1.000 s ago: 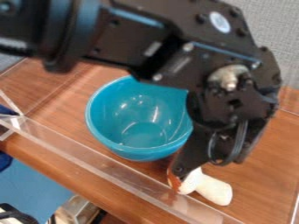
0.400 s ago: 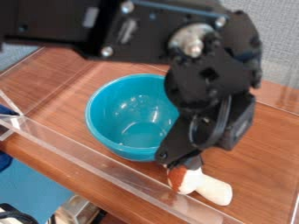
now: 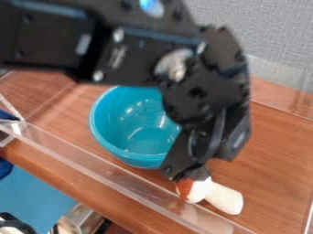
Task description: Remove the mushroom from inside the blue bowl and put it on the table
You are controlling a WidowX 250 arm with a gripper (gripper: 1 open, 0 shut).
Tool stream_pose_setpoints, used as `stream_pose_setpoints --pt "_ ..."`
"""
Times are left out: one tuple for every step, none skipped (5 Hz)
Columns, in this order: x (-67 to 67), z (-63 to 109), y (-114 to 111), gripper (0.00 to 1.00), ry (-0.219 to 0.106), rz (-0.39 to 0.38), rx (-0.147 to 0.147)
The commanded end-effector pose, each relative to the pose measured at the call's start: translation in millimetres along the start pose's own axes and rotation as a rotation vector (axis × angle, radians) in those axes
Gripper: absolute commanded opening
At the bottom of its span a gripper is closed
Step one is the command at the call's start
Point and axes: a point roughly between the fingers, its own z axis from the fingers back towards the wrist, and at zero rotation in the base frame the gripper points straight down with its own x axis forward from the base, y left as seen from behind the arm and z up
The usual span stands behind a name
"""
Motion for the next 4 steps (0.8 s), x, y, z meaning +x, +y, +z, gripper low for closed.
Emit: stream_pose_setpoints --pt "1.2 -0.5 0.7 1.0 -0.053 -0.034 0.034" --pt "2.2 -5.6 -5.7 1.0 -0.099 -0.099 0.036" --pt "-0.5 -2.0 -5.2 1.0 -0.095 -0.1 0.037" --pt "-3.7 -5.4 -7.9 0.0 -0.091 -0.099 0.036"
